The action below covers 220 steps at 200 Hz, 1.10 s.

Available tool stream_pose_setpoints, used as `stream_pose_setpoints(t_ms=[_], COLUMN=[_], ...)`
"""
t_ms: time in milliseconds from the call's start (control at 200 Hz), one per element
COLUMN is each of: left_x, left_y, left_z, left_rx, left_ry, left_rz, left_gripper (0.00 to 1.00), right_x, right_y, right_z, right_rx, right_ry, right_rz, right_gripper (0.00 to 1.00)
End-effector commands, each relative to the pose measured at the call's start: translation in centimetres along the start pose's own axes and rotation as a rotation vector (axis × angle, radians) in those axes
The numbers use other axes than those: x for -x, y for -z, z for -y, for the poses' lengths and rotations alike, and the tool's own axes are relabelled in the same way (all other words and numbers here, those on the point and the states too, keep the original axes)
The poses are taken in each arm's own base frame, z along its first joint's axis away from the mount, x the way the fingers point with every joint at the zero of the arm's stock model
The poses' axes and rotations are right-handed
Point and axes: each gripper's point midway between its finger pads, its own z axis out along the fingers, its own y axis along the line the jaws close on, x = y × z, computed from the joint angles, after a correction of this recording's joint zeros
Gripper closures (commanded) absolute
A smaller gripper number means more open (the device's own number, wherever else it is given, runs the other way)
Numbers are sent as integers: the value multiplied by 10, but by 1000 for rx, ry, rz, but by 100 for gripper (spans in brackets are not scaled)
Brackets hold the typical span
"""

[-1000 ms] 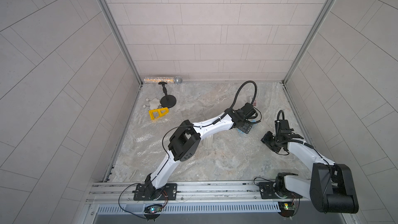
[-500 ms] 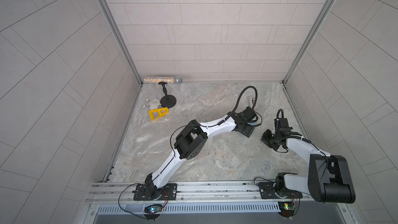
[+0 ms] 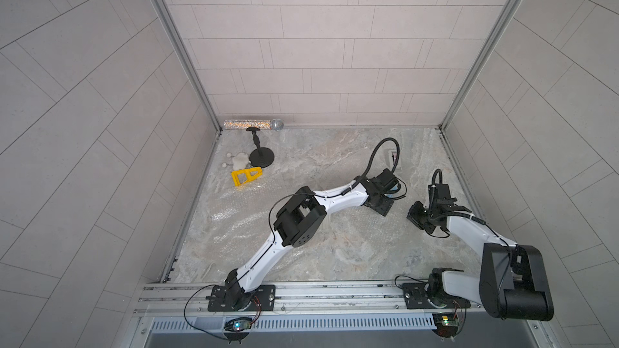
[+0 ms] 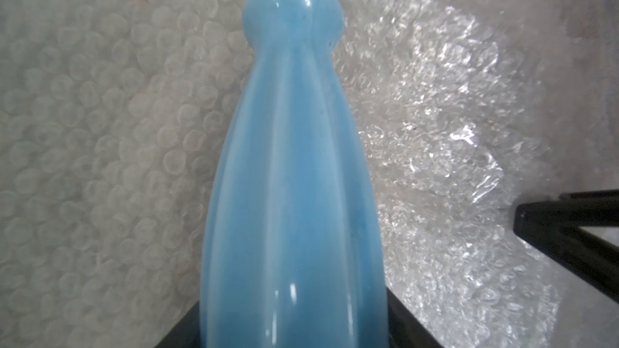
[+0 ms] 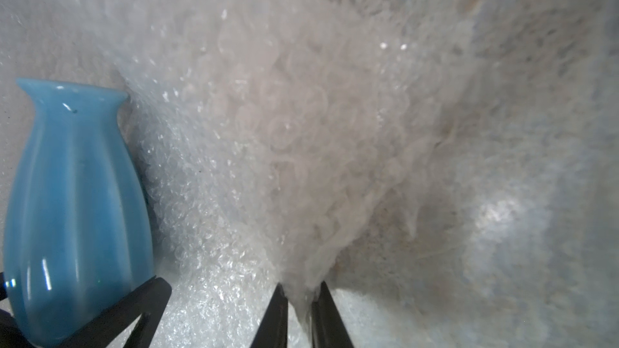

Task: Wrap vases in bubble wrap
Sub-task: Wrap the vase in bubble wrap.

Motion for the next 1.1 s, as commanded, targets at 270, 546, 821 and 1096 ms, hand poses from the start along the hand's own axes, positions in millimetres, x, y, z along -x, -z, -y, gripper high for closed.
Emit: stream_pose_setpoints(t_ms=[270, 546, 821, 1096], left_x=[0, -9, -15, -20], left_y=[41, 66, 57, 41], left_z=[39, 52, 74, 77], left_rx=[-73, -86, -91, -89], left_ry=[-74, -78, -66, -80], left_rz=[56, 172, 190, 172], left_gripper=[46, 54, 57, 58], right_x=[-4, -6, -7, -6], right_y=[11, 21, 29, 33], right_z=[8, 14, 18, 16], right_rx=[-7, -13, -20, -6], right_ry=[10, -2, 0, -20], right_rz=[-12, 16, 45, 49], right_gripper=[89, 93, 98, 99])
